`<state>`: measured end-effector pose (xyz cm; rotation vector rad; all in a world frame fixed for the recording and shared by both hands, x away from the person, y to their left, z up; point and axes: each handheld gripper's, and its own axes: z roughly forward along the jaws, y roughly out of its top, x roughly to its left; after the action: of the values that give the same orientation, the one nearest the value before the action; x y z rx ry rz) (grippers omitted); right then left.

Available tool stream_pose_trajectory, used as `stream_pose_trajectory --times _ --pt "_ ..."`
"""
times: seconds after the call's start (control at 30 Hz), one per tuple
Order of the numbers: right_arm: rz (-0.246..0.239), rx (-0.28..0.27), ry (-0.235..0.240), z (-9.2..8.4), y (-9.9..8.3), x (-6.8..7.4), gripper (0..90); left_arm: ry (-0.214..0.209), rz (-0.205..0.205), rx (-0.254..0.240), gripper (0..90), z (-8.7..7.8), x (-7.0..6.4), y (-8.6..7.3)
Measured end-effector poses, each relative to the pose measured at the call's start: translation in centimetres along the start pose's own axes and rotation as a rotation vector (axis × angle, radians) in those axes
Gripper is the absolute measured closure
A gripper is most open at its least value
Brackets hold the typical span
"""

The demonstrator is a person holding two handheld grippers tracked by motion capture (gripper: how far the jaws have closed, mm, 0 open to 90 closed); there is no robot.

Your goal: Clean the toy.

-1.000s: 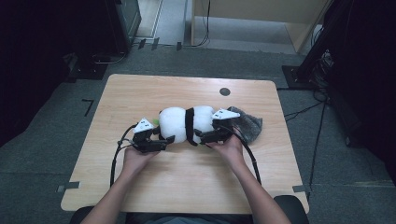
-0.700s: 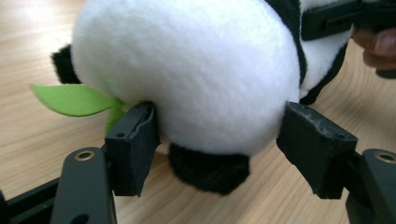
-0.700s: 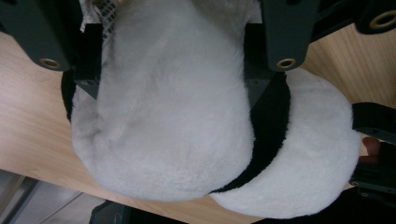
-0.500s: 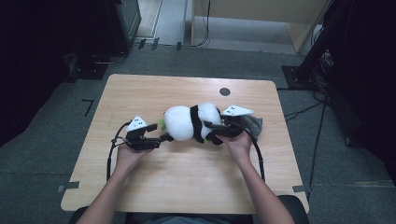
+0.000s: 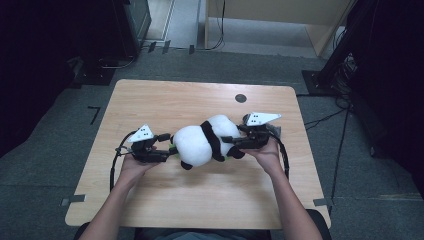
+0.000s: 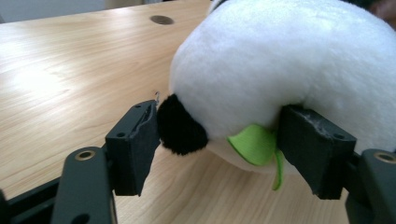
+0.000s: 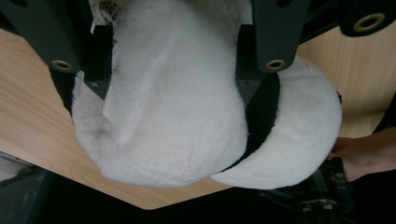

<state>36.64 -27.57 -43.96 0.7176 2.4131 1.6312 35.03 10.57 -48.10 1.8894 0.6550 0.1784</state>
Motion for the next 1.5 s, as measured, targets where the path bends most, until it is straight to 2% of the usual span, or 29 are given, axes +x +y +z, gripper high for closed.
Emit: stream_pose_trajectory --times 0.07,0.13,0.2,0.27,0.3,0.43,0.57,0.6,0.63,0.67,0.73,0.87,0.9,0.97,1.03,1.1,1.23,1.3,1.4,1.47,1.5 --pt "-0.010 0.000 0.037 0.2 -0.1 0.1 49.0 -0.036 0.024 0.010 18.9 0.4 -0.1 -0.4" --pt "-0.029 0.006 0.039 0.5 -0.1 0.2 48.9 -0.033 0.022 0.043 18.1 0.7 -0.2 -0.5" --pt "-0.031 0.011 0.036 0.6 -0.1 0.1 48.6 -0.033 0.023 0.054 14.6 1.0 -0.3 -0.6" --pt "-0.027 -0.005 0.054 0.8 -0.2 0.0 48.6 -0.056 0.038 0.048 14.0 1.1 -0.5 -0.5" --pt "-0.023 -0.012 0.071 0.9 -0.3 -0.2 48.6 -0.066 0.040 0.043 10.1 1.1 -0.6 -0.5" --pt "-0.012 -0.010 0.087 1.1 -0.3 -0.6 48.3 -0.076 0.056 0.044 10.0 1.1 -0.6 -0.7" --pt "0.017 -0.029 0.126 1.8 -0.4 -0.9 46.7 -0.150 0.018 0.042 8.5 1.1 -0.8 -0.6" --pt "0.020 -0.027 0.134 2.0 -0.5 -1.1 44.9 -0.149 0.009 0.046 5.2 1.2 -1.0 -0.5" --pt "0.031 -0.023 0.146 2.3 -0.5 -1.2 44.0 -0.168 0.002 0.047 0.0 1.3 -1.1 -0.4" --pt "0.032 -0.023 0.155 2.5 -0.5 -1.3 42.4 -0.184 0.006 0.044 0.0 1.3 -1.2 -0.4" --pt "0.047 -0.014 0.143 3.1 -0.4 -1.4 40.6 -0.190 0.028 0.054 0.0 1.5 -1.7 -0.3" --pt "0.022 -0.011 0.139 4.0 -0.2 -1.1 37.7 -0.218 0.111 0.081 0.2 2.0 -2.8 -0.3" --pt "0.006 -0.011 0.135 4.1 -0.1 -0.9 37.6 -0.221 0.142 0.095 3.6 2.1 -3.2 -0.3" --pt "-0.015 0.000 0.131 4.4 0.2 -0.6 37.6 -0.219 0.178 0.126 8.8 2.4 -3.7 -0.4" --pt "-0.028 0.006 0.121 4.4 0.4 -0.6 37.6 -0.235 0.168 0.131 15.6 2.4 -3.6 -0.3" --pt "-0.017 0.001 0.119 4.2 0.4 -0.7 37.4 -0.247 0.152 0.125 21.8 2.3 -3.3 -0.1" --pt "-0.002 -0.012 0.108 4.0 0.4 -1.1 34.5 -0.227 0.146 0.108 34.4 1.9 -3.1 0.0" --pt "0.001 -0.012 0.096 3.7 0.4 -1.2 29.7 -0.221 0.132 0.087 41.2 1.6 -3.1 0.3" --pt "0.048 -0.035 0.064 2.7 0.4 -1.8 24.0 -0.223 0.111 0.047 45.8 1.3 -3.1 0.6" --pt "0.088 -0.054 0.040 1.9 0.4 -2.2 24.1 -0.198 0.131 0.038 46.7 1.2 -3.4 0.8" --pt "0.091 -0.057 0.026 1.6 0.3 -2.3 24.1 -0.193 0.134 0.037 47.6 1.2 -3.6 1.0"
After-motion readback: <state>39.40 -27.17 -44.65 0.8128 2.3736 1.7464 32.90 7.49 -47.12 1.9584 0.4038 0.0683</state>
